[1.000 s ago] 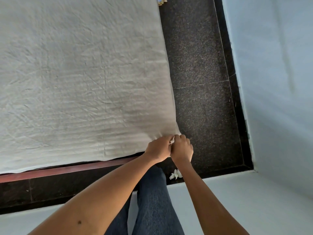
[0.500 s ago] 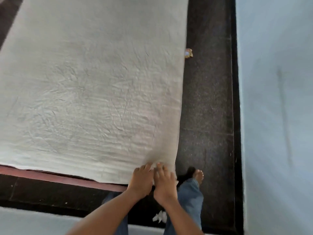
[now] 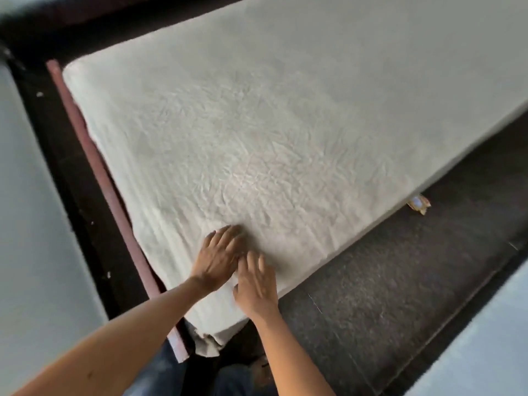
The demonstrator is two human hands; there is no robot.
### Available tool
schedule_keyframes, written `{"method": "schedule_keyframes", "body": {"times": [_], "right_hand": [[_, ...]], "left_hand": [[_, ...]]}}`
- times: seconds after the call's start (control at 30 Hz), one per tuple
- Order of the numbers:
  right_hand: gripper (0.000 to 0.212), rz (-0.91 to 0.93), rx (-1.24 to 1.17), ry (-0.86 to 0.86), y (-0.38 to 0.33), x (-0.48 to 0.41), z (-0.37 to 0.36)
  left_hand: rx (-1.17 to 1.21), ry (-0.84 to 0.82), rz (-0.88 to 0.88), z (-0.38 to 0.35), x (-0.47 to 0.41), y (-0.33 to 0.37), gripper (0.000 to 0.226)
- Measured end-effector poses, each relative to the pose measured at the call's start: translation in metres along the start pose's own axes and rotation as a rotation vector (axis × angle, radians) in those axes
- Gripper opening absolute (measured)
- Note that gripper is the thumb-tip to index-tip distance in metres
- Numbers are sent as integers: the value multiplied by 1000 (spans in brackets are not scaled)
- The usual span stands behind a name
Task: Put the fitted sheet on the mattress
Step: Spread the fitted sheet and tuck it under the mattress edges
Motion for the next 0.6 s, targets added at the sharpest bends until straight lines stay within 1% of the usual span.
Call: {"method": "schedule_keyframes", "body": {"times": [0.07, 0.13, 0.2, 0.3, 0.37, 0.43, 0.5, 0.6], "right_hand": [[68, 40, 75, 5, 0, 8, -8], [68, 80, 76, 2, -2, 16, -16], [58, 125, 72, 18, -5, 27, -22], [40, 246, 66, 24, -9, 44, -18], [30, 304, 58, 92, -4, 38, -1], [42, 316, 63, 168, -5, 7, 18], [52, 355, 118, 195, -13, -38, 33], [60, 624, 233, 183, -60, -105, 26]], "left_hand": [[-4, -69, 87, -22, 12, -6, 52], [23, -94, 139, -39, 28, -5, 55], [27, -73, 169, -47, 45, -4, 56], [72, -48, 179, -50, 77, 7, 58], [107, -26, 158, -42, 87, 18, 55], [147, 53, 202, -28, 84, 8, 53], [160, 155, 267, -9, 60, -14, 51], [154, 249, 457, 0, 18, -69, 54]]}}
Point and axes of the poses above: each hand's wrist, its own x-axis away from the middle knuckle, its own z-axis out of the back of the hand, y = z × x, the point moved 10 cm from there along -x, towards the middle knuckle, and after that the axes turned 1 degree about y, right-handed, at the moved point
